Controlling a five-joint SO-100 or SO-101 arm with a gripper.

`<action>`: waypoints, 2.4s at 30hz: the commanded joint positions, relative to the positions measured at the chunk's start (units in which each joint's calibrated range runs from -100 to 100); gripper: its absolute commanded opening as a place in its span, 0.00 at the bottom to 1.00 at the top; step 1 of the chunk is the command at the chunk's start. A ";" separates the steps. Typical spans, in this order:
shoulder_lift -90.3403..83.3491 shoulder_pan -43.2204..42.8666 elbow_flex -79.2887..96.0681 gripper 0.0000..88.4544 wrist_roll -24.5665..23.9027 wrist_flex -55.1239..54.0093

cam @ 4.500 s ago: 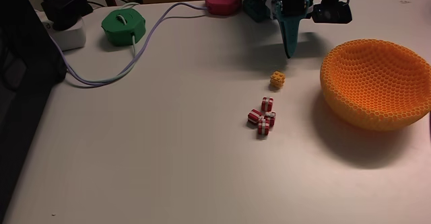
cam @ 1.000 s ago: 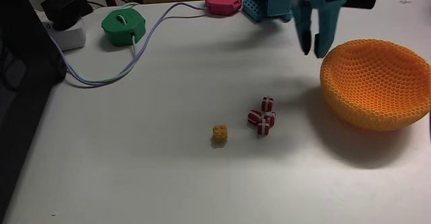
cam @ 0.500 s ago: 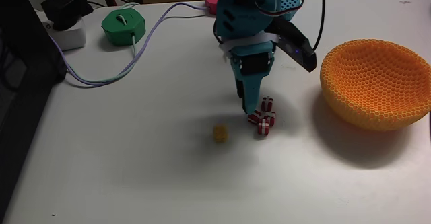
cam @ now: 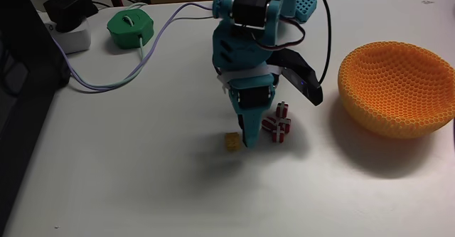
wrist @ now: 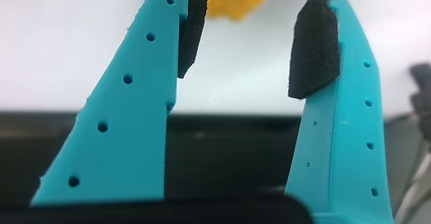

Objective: Place cube pieces into the yellow basket

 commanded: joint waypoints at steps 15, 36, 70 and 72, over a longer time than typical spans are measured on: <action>6.58 1.39 -8.62 0.08 0.83 -0.27; -3.45 3.26 -5.73 0.00 1.66 1.55; -23.15 -6.53 22.87 0.22 12.75 4.16; -22.11 -7.18 22.87 0.22 12.84 3.90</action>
